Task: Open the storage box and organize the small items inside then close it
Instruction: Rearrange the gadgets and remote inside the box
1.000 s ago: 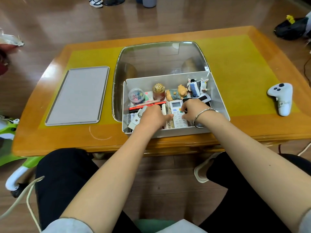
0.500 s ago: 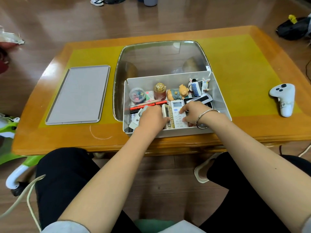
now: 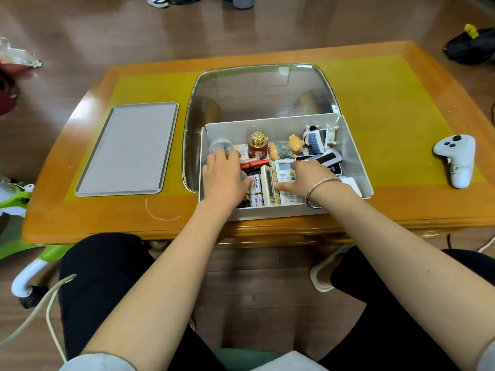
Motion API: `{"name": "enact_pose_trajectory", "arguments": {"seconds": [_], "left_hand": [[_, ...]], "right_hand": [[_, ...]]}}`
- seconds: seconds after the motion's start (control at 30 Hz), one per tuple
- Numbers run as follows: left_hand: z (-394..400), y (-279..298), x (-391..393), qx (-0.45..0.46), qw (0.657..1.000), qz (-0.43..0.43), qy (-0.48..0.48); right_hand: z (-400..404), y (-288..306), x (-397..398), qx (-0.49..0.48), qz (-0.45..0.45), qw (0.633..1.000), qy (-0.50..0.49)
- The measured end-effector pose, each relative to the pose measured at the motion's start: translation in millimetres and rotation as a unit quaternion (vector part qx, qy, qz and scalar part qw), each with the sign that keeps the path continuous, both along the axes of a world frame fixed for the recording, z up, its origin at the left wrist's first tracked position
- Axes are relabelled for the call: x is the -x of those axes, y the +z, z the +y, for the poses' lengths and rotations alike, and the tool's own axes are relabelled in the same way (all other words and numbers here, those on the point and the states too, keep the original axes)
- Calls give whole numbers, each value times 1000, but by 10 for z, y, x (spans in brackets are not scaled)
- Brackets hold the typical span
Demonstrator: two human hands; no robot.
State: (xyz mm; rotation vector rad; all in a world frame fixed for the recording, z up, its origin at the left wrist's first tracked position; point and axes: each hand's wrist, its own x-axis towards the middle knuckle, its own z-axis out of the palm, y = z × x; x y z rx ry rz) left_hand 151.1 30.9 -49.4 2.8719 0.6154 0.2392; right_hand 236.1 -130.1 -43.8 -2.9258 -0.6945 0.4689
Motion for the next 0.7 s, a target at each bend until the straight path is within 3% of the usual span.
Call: {"name": "enact_pose_trajectory", "arguments": {"seconds": [0.3,0.7], "left_hand": [[69,59,84,56,996,74,-13],[87,86,54,21,992,113,-44]], "right_hand": [[149,67,34,41,6,999,8],[-160,131,-97,-103,-56,992,-37]]}}
